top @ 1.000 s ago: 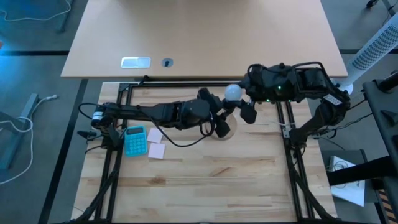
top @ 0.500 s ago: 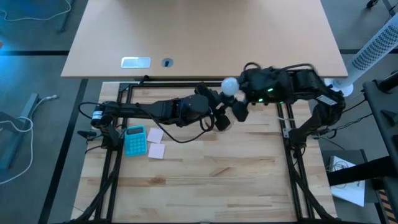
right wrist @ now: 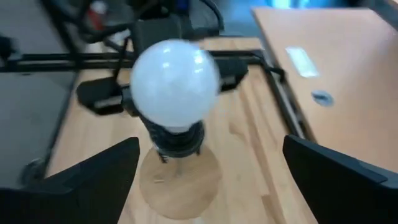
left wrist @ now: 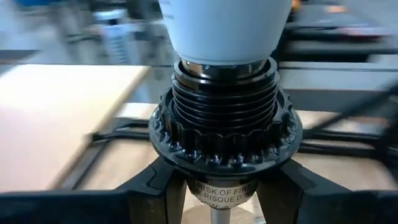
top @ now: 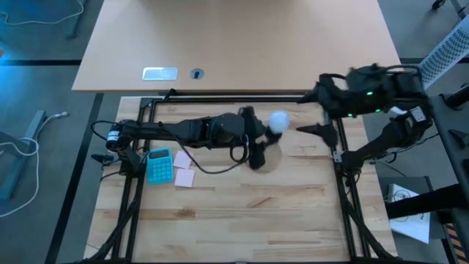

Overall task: Screw lightbulb
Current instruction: Insert the lightbulb into the lamp

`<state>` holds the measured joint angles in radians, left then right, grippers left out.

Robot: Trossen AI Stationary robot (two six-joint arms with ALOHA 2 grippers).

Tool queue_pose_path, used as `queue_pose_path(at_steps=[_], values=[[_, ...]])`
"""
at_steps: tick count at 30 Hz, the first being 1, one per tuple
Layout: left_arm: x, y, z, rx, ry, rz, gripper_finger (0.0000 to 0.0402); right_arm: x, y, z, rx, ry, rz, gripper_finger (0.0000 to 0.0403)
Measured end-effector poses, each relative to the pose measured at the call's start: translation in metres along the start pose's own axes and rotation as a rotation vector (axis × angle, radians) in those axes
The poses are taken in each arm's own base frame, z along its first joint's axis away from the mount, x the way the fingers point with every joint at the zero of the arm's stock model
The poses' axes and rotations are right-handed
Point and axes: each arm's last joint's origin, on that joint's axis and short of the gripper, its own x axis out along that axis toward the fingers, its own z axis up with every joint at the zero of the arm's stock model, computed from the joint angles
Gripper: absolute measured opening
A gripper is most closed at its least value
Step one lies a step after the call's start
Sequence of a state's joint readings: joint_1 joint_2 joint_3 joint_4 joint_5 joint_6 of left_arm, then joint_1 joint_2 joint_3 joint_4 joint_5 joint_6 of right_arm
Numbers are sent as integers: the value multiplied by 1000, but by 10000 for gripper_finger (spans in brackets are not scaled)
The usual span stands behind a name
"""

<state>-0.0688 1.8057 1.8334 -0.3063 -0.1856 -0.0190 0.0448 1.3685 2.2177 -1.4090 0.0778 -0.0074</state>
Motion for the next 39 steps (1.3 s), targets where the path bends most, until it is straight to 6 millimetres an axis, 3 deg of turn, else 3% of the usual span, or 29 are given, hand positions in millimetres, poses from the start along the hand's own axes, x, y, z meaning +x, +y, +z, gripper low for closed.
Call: queue_pose_path(at_steps=[7,17,23,33,39], values=[[-1,-25,-12,24,90,-180,143,-3,7,1,-71,-31,237,391],[12,-36,-24,-23,134,-376,143,39,16,15,-77,6,397,387],[11,-40,-25,-18,148,-399,143,36,21,19,-96,-49,582,384],[9,-42,-24,-64,154,-417,144,43,25,14,-211,-4,589,384],[9,-41,-24,1,136,-341,144,53,22,8,-332,82,416,385]])
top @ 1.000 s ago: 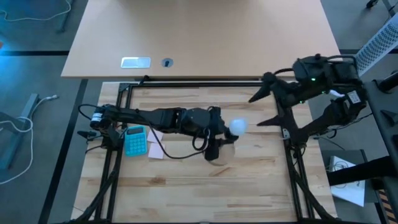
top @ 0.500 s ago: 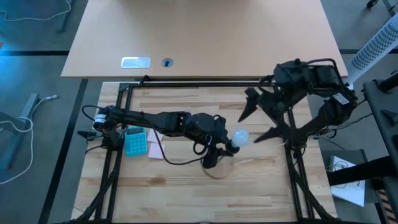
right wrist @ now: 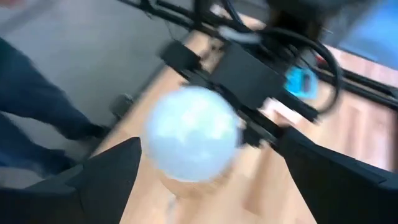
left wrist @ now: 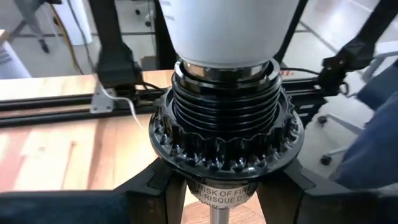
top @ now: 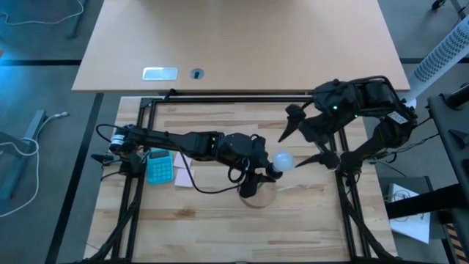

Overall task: Screw lightbulb
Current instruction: Insert the lightbulb into the lamp

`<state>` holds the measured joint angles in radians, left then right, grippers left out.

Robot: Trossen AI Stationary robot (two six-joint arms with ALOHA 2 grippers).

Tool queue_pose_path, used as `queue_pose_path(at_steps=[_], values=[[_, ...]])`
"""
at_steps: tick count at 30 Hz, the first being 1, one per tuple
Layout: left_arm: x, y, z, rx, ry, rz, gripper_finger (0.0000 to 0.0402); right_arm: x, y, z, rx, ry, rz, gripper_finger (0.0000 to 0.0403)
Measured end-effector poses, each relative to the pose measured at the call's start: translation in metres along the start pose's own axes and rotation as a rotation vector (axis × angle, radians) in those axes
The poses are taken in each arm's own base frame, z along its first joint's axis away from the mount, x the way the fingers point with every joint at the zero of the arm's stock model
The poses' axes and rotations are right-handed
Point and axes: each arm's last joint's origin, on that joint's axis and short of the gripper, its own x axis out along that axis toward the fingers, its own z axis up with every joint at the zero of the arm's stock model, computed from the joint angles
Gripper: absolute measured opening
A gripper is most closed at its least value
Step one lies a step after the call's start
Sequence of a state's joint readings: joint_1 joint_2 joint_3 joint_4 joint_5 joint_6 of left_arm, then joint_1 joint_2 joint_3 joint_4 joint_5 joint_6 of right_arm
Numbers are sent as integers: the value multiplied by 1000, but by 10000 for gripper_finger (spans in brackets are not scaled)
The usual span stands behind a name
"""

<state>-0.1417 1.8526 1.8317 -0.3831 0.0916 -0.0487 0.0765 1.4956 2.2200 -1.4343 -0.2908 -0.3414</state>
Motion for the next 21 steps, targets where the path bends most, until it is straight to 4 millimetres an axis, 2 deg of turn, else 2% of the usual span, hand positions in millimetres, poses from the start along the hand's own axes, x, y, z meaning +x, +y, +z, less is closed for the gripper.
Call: queue_pose_path(at_steps=[14,21], values=[[1,5,-1,5,0,90,144,3,-2,0,-21,20,-18,385],[-3,13,2,-2,-18,199,144,4,-3,2,21,6,-32,385]])
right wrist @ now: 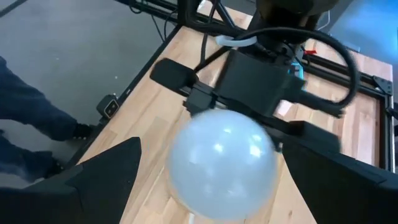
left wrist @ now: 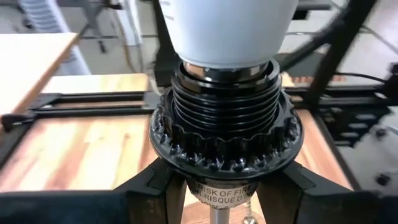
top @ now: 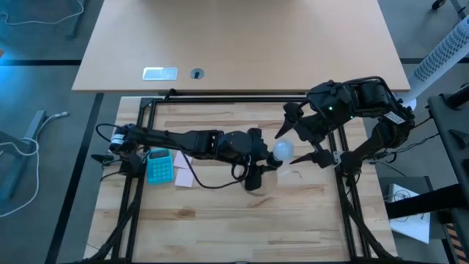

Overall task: Screw lightbulb
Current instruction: Insert the lightbulb into the lamp

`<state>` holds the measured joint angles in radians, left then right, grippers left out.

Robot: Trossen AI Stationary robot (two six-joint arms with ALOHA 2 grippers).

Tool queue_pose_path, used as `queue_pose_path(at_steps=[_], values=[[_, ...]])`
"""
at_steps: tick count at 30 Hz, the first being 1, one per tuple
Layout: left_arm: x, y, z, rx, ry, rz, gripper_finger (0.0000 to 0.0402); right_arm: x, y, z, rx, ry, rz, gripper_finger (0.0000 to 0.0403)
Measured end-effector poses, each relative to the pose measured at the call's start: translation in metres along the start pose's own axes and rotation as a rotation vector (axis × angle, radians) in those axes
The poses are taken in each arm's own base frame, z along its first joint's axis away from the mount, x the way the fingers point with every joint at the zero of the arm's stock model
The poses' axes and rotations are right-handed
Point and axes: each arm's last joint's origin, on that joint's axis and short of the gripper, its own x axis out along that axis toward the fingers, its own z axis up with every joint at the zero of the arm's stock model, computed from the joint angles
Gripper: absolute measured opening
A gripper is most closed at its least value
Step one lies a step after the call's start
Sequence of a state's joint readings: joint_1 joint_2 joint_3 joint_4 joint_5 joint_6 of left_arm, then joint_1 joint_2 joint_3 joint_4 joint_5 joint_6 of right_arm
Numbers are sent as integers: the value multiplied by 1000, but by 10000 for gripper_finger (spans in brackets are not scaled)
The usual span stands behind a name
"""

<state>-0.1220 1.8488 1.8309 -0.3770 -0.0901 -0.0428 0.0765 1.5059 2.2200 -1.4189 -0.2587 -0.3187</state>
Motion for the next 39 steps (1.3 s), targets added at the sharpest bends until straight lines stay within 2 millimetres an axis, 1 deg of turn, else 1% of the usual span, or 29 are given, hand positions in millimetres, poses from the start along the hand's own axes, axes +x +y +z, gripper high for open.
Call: queue_pose_path(at_steps=[3,7,21,25,30,35,39], values=[[0,6,1,-6,-7,14,144,1,-1,0,3,16,-38,385],[0,7,1,-5,-3,20,144,0,-3,-2,9,44,-102,385],[0,7,4,-8,-37,19,144,-2,-1,-6,-1,81,-99,380],[0,7,4,-10,-38,38,144,-2,-1,-5,-10,71,-102,360],[0,8,5,-10,-43,49,144,-2,-2,-5,-11,70,-103,326],[0,10,4,-12,-44,103,144,-2,-3,-1,54,27,-122,288],[1,13,4,-39,-50,157,144,-2,-4,-1,85,33,-148,266]])
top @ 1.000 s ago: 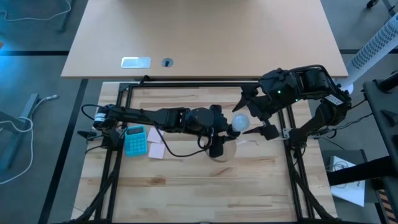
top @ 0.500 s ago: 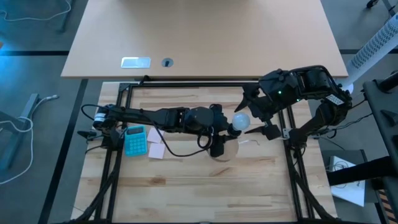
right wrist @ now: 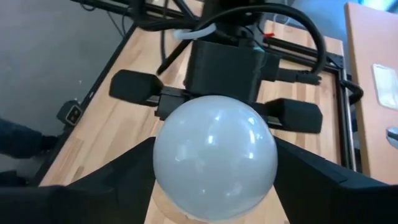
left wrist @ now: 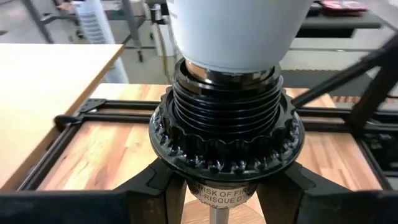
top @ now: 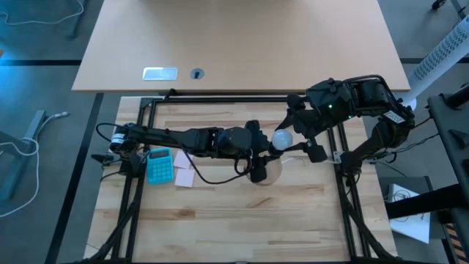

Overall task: Screw lightbulb
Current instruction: Insert the lightbulb into the lamp

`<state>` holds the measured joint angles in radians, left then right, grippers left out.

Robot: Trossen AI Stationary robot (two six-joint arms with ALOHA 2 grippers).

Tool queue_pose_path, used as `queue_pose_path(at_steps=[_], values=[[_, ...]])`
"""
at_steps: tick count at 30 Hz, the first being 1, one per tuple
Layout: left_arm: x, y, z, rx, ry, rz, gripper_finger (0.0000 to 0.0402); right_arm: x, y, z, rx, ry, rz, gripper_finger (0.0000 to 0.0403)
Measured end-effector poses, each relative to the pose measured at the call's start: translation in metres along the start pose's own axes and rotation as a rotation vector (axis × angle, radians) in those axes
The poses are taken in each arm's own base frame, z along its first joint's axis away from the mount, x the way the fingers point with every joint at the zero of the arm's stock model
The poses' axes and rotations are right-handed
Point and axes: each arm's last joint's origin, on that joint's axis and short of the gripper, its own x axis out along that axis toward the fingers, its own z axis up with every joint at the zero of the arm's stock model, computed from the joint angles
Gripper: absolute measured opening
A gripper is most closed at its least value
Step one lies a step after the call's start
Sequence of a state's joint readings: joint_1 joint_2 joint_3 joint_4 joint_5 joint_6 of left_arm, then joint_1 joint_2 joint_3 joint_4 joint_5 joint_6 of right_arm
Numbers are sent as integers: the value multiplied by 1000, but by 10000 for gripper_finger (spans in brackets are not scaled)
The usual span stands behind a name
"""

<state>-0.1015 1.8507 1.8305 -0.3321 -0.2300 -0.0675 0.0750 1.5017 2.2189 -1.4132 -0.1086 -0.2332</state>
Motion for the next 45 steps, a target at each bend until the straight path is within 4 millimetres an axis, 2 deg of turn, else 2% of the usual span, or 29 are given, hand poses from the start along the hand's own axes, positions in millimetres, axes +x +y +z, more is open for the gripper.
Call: queue_pose_path(at_steps=[9,16,24,37,45], values=[[0,8,0,-28,-9,184,144,2,-5,-1,93,38,-177,266],[2,20,3,-46,-45,311,144,4,-13,0,321,25,-391,264],[0,26,6,-2,-67,462,143,13,-21,3,589,-37,-543,274],[1,32,7,97,-55,638,143,26,-31,6,992,-175,-672,288],[-2,37,14,77,-95,650,143,31,-31,4,1060,-159,-648,336]])
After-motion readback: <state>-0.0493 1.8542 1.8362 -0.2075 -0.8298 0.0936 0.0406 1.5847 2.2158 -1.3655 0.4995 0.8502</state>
